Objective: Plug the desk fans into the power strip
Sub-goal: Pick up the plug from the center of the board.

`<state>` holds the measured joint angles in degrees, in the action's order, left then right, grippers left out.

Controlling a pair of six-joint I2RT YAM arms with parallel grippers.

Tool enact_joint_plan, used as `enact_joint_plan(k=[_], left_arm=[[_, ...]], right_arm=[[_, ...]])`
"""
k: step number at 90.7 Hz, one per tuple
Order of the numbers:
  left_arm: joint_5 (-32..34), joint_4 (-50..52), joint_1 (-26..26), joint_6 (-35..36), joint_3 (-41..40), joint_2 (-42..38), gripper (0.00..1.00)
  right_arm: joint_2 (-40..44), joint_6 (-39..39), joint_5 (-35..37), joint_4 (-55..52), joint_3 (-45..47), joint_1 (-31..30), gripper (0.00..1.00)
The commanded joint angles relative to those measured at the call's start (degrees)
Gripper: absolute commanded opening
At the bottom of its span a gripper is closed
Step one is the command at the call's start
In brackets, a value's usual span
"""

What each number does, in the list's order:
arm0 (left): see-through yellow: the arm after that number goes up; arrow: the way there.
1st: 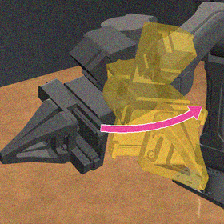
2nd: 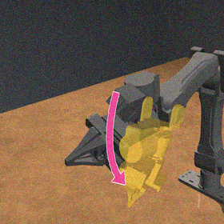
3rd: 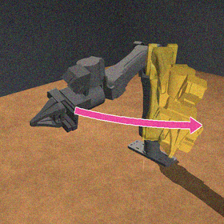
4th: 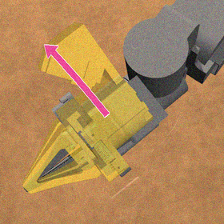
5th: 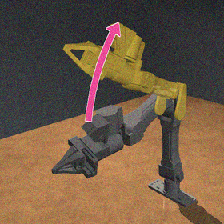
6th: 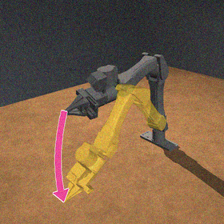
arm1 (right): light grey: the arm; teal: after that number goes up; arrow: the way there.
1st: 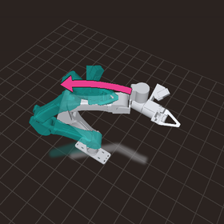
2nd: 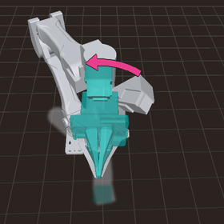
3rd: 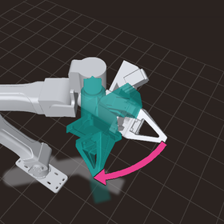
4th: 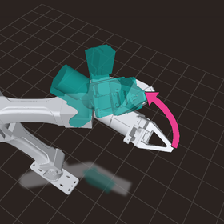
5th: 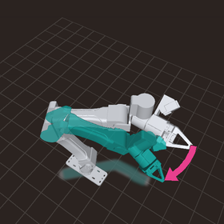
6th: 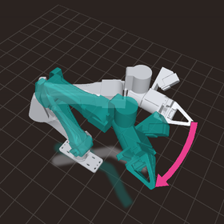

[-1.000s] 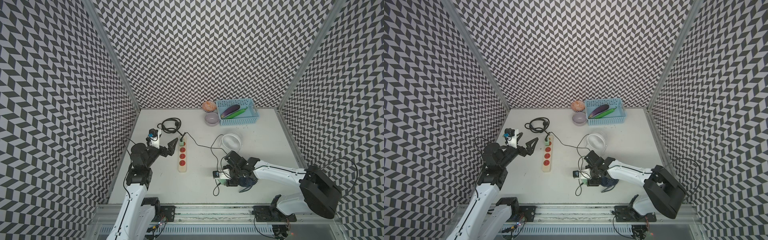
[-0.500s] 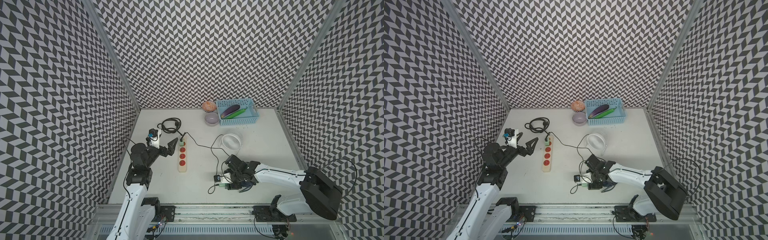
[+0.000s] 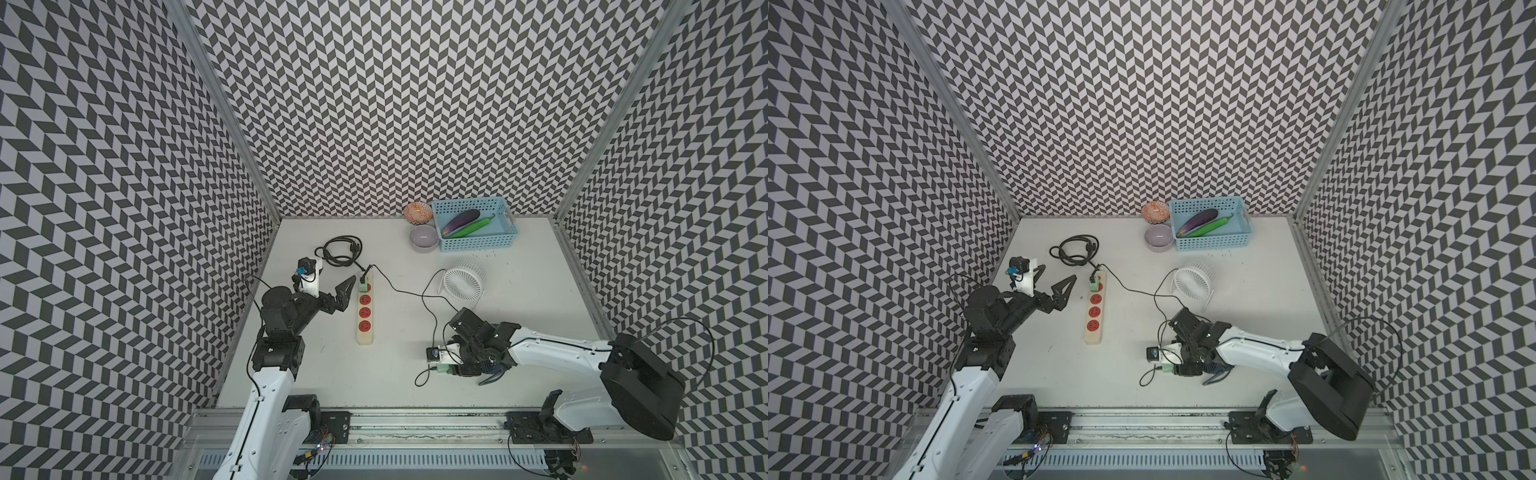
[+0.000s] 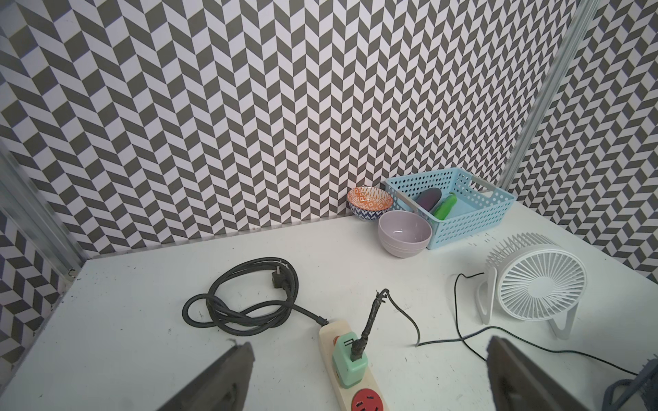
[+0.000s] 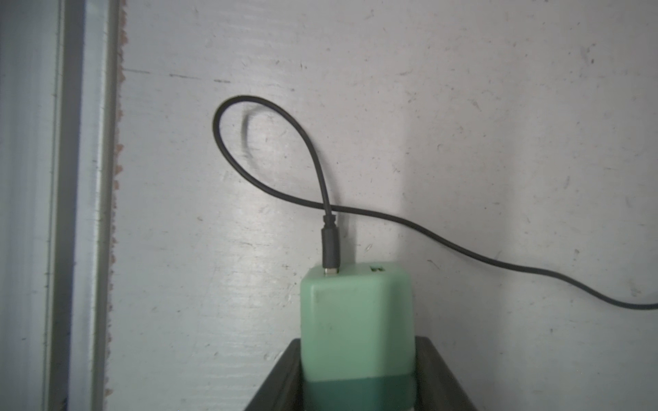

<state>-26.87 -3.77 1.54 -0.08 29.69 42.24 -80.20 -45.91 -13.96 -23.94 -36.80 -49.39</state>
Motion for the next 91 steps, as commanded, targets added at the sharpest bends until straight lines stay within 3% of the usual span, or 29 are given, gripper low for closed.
enact_joint_plan(k=[1,14,41,70,91], left_arm=[[-1.92,-0.02,0.48,1.35,-0.69,-0.84,1.00],[-6.06,3.02,0.48,6.02,1.24,-0.87,1.00],[-15.10,10.06,-0.19,16.93,4.43,-0.34,1.00],[-24.13,18.59,-1.72,33.32,7.52,1.45,1.00],[-22.40,28.24,-4.73,47.75,10.76,3.70,1.00]], right_arm=[[1.09,0.47,-1.49,1.88,-0.92,-0.42,0.41],[1.36,0.20,-1.93,2.11,-1.35,-0.44,0.33],[3.26,-1.36,-2.22,1.22,-4.08,-0.45,0.00],[6.88,1.68,-3.73,1.30,-8.96,-0.40,0.00],[5.94,3.40,-6.62,3.92,-13.47,-0.66,0.00]])
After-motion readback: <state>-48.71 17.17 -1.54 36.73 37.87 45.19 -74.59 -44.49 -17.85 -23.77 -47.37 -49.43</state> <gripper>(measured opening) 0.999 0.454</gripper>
